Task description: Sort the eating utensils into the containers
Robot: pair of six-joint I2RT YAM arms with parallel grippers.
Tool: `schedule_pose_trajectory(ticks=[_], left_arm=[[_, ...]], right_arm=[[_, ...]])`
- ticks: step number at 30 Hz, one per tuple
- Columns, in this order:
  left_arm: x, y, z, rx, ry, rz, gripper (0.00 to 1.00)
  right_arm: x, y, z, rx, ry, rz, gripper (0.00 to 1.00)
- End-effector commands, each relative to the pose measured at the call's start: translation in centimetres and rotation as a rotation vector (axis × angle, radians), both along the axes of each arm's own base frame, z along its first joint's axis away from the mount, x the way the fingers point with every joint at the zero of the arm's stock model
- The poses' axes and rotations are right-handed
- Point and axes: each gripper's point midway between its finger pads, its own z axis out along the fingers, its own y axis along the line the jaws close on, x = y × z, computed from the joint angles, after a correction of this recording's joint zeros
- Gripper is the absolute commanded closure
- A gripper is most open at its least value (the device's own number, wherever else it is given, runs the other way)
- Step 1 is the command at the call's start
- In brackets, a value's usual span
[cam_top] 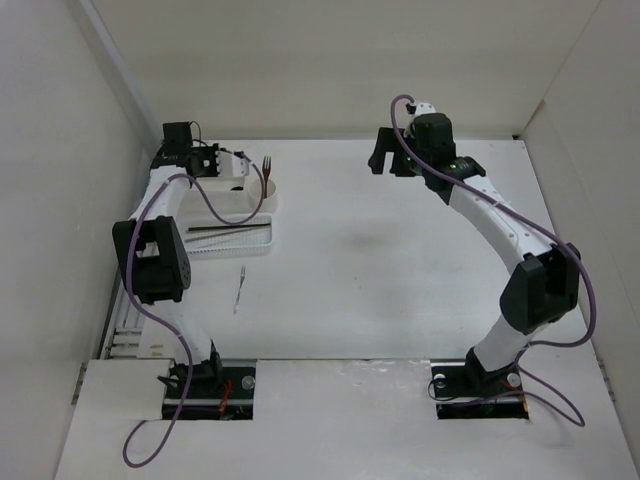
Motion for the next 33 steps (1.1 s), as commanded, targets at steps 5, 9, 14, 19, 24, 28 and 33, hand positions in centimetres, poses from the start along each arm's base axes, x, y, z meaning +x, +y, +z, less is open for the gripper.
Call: schedule_pose_trajectory(ticks=[5, 9, 14, 19, 24, 28, 33], left_arm=[[2.2, -0.4, 0.3, 0.012, -0.059, 0.012, 0.68], [2.5, -0.2, 1.4, -0.030, -0.097, 0.060, 0.38], [1.8, -0.8, 4.6, -0.115, -0.175, 0.090, 0.33], [-0.9, -3.5, 14.5, -0.484, -0.343, 0.172, 0.31], [-7.7, -6.8, 14.0, -0.920, -0.067, 0.422, 0.36], [-14.7, -9.2, 7.3, -1.007, 0.279, 0.670, 0.40], [-20.1, -9.0, 0.2, -0.866, 0.509, 0.949, 0.48]], right_arm=[[2.0, 0.6, 3.1, 0.030, -0.077, 0.022, 0.02], [2.1, 0.2, 3.3, 0.030, -0.077, 0.012, 0.02], [1.6, 0.0, 3.4, 0.030, -0.077, 0.012, 0.02], [0.8, -0.1, 4.1, 0.044, -0.104, 0.021, 0.02], [-1.2, 0.4, 3.4, 0.056, -0.081, 0.035, 0.02], [-3.5, 0.7, 3.8, 0.078, -0.088, 0.042, 0.02], [-6.2, 2.5, 2.7, 0.073, -0.048, 0.082, 0.02]])
